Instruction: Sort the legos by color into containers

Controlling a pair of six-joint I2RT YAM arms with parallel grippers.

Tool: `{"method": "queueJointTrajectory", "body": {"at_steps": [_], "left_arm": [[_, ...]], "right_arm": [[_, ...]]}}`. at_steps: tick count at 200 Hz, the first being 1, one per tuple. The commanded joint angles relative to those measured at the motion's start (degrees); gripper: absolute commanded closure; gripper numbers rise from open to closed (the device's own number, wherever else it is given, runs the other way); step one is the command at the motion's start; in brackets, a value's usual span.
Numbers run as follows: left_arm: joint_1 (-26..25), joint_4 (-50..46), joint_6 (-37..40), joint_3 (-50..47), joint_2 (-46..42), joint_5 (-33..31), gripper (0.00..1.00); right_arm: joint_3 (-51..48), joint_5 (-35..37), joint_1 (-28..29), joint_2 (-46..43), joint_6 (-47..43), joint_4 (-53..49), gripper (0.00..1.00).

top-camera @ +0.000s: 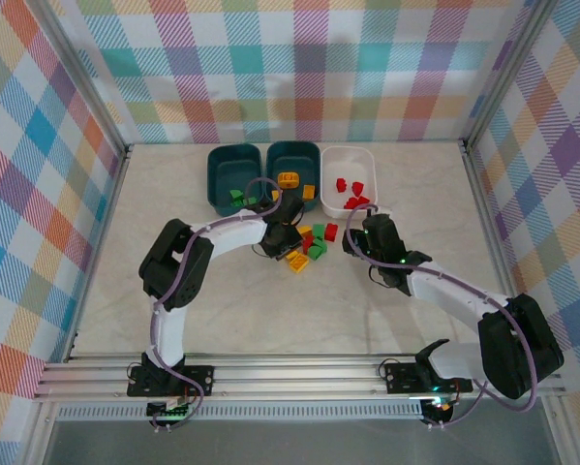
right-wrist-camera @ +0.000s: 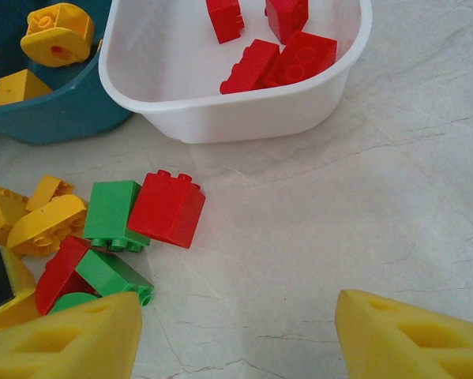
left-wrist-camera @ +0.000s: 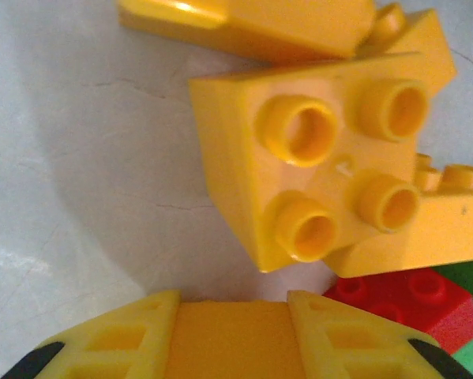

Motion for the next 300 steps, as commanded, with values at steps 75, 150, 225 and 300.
{"method": "queueJointTrajectory", "body": {"at_steps": [75, 150, 225, 300], "left_arm": [[2.05, -9.15, 12.55, 3.16, -17.84, -9.75, 0.8], [7.9, -15.13, 24.9, 32.83, 3.04, -5.27, 0.8], [8.13, -21.52, 32.45, 52.67, 18.13, -4.41, 0.57], [7.35, -24.43, 35.72, 50.89, 14.16, -0.68, 0.25]], "right_arm": [[-0.52, -0.25, 0.15, 1.73, 1.56, 2.2, 0.34], [-3.66, 12.35, -0.74, -2.7, 6.26, 0.6, 0.31], [-9.03, 11.17, -4.48, -10.94, 8.88, 1.89, 0.26], [-7.04, 12.38, -4.68, -1.98, 6.76, 6.51, 0.24]]}}
